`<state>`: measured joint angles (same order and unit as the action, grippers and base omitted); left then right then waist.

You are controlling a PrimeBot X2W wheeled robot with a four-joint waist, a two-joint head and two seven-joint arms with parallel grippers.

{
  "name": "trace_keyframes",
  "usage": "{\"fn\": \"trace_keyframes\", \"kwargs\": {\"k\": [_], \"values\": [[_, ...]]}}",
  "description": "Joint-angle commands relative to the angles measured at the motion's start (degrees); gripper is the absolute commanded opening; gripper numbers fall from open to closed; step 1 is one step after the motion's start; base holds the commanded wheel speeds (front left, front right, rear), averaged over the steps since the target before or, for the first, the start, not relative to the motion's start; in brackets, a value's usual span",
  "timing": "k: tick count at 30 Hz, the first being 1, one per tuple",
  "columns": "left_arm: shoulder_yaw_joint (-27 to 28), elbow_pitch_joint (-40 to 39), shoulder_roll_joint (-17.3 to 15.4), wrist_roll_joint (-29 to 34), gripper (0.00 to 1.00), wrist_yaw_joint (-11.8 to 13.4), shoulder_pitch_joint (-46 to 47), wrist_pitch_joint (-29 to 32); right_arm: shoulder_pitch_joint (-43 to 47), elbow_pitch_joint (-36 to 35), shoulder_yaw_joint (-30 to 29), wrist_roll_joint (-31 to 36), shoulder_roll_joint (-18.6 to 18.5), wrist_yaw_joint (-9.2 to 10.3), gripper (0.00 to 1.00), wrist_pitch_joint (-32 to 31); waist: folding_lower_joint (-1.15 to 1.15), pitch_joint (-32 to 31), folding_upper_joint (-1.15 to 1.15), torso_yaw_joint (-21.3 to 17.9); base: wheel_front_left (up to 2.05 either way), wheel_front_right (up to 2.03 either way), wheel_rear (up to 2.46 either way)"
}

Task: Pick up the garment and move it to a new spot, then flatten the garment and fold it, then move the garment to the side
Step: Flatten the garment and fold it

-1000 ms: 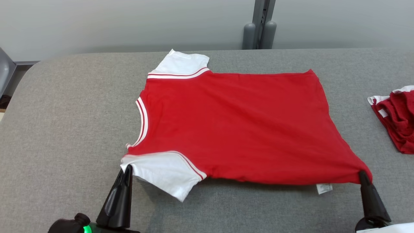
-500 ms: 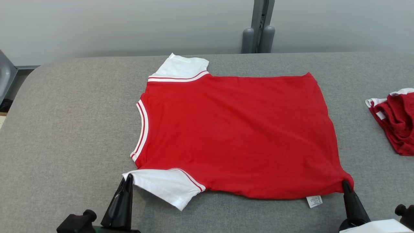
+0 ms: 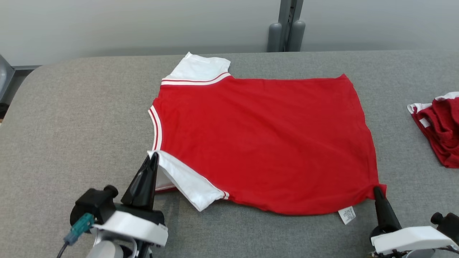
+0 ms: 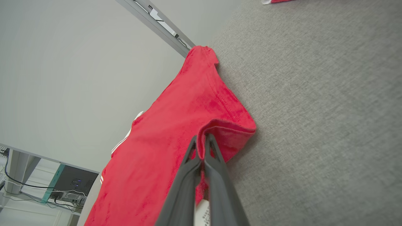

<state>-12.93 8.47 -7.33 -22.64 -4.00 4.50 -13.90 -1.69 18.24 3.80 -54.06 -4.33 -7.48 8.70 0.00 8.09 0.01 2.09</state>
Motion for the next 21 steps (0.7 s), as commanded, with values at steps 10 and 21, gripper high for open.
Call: {"fn": "trace_keyframes", "kwargs": {"k": [10,21], "values": [[1.7,15.1,-0.1,0.5,0.00,-1.8,16.5,-1.2,-10.6,4.5,1.3,-4.2,-0.1,-0.03,0.00,1.6,0.00,6.4,-0.01,-2.4,0.00,0.00,0.00],[5.7,21.6,0.2,4.1,0.00,-2.5,24.8,-1.3,-20.5,10.6,5.3,-5.4,-0.5,-0.08,0.00,3.1,0.00,11.6,-0.01,-4.1,0.00,0.00,0.00]]}}
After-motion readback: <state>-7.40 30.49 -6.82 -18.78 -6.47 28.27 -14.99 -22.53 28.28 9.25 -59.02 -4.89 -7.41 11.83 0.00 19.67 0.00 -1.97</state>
